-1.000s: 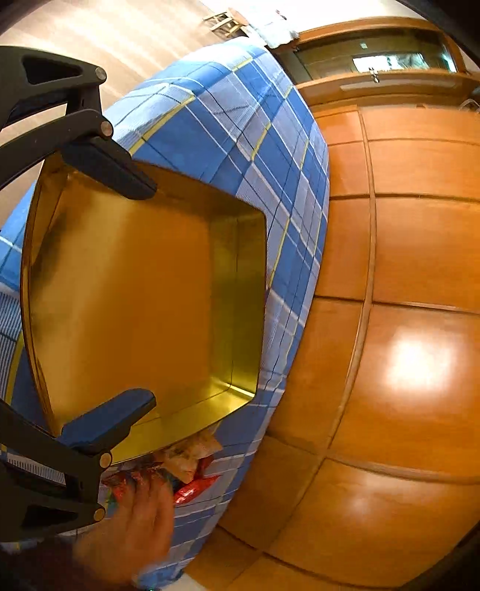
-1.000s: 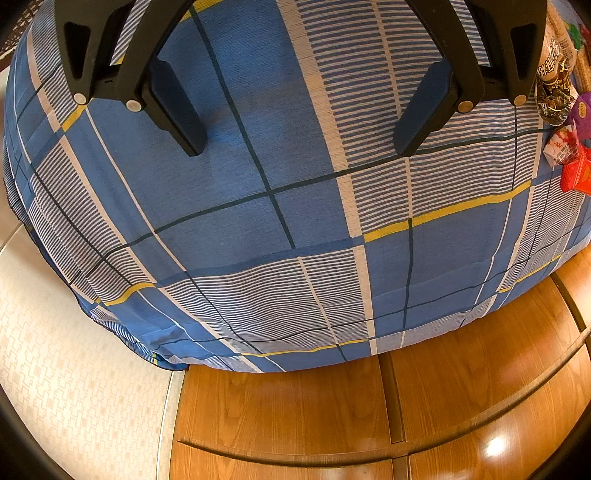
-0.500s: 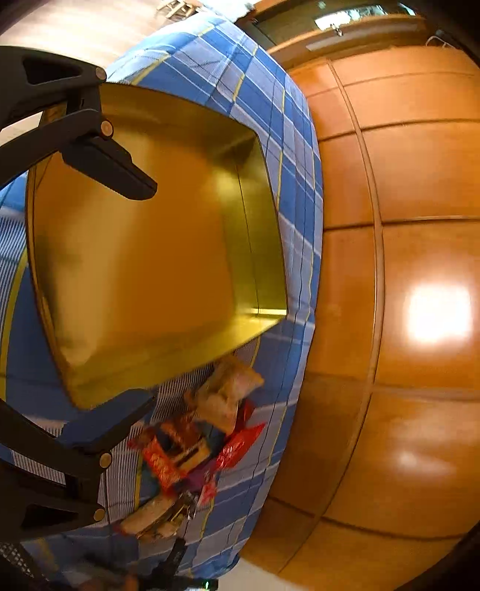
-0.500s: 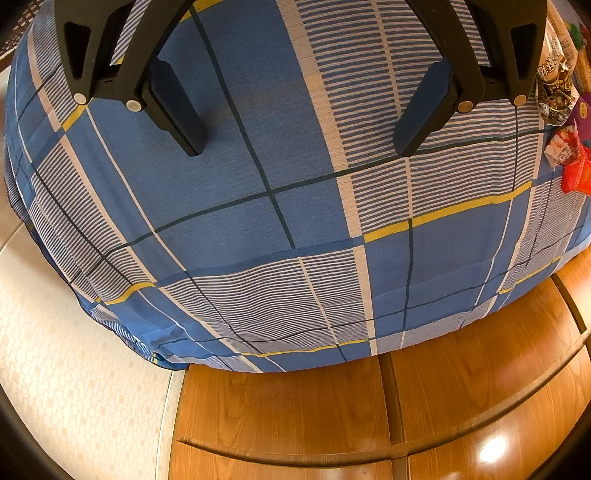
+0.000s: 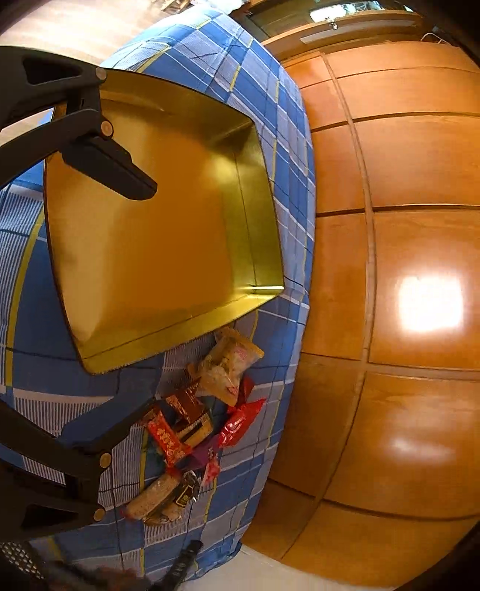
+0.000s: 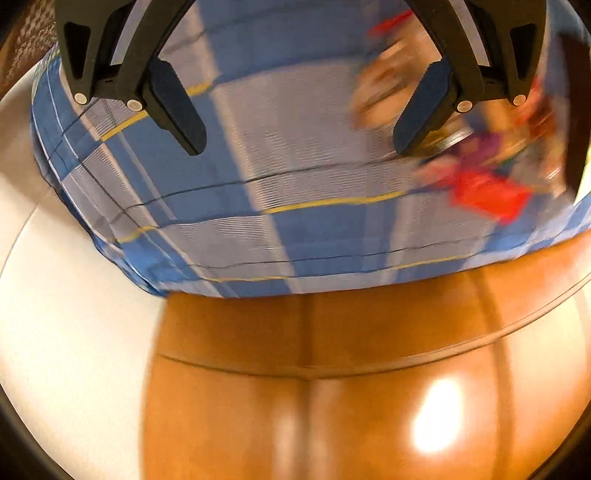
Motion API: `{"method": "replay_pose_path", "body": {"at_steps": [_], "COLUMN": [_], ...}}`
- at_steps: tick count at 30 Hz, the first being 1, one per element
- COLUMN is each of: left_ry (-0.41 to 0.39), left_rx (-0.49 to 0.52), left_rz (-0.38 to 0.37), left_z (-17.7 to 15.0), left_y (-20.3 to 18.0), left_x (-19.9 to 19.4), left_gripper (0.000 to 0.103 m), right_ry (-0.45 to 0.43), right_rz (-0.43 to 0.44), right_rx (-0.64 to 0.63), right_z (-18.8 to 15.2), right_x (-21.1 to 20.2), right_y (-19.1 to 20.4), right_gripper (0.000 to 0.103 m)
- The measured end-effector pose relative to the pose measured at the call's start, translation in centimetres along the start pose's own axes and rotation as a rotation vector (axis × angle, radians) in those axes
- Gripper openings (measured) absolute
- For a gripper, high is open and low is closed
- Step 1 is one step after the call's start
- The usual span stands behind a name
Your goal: Organize snacks
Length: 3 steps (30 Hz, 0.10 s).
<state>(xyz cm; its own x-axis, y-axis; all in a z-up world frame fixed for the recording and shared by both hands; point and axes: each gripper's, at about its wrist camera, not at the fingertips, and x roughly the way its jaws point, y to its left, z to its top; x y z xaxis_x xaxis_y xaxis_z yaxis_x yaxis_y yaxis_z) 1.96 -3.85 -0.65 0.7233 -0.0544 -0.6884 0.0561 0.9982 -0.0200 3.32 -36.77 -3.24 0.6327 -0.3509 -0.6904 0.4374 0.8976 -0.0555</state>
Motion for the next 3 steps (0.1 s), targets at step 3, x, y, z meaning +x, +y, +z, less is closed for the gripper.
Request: {"method": "replay_pose_path", "body": {"at_steps": [3], "left_ry": [-0.003], "left_rx": [0.018], "left_rz": [-0.003], "left_z": [-0.2], "left_y": [-0.6], "left_x": [-0.2], "left_gripper": [0.103], "right_ry": [-0.002], "right_rz": [0.106], "right_rx": [-0.089], "right_z": [-2.4], "right_x": [-2.2], "right_y": [4.5], "right_gripper": [0.101]}}
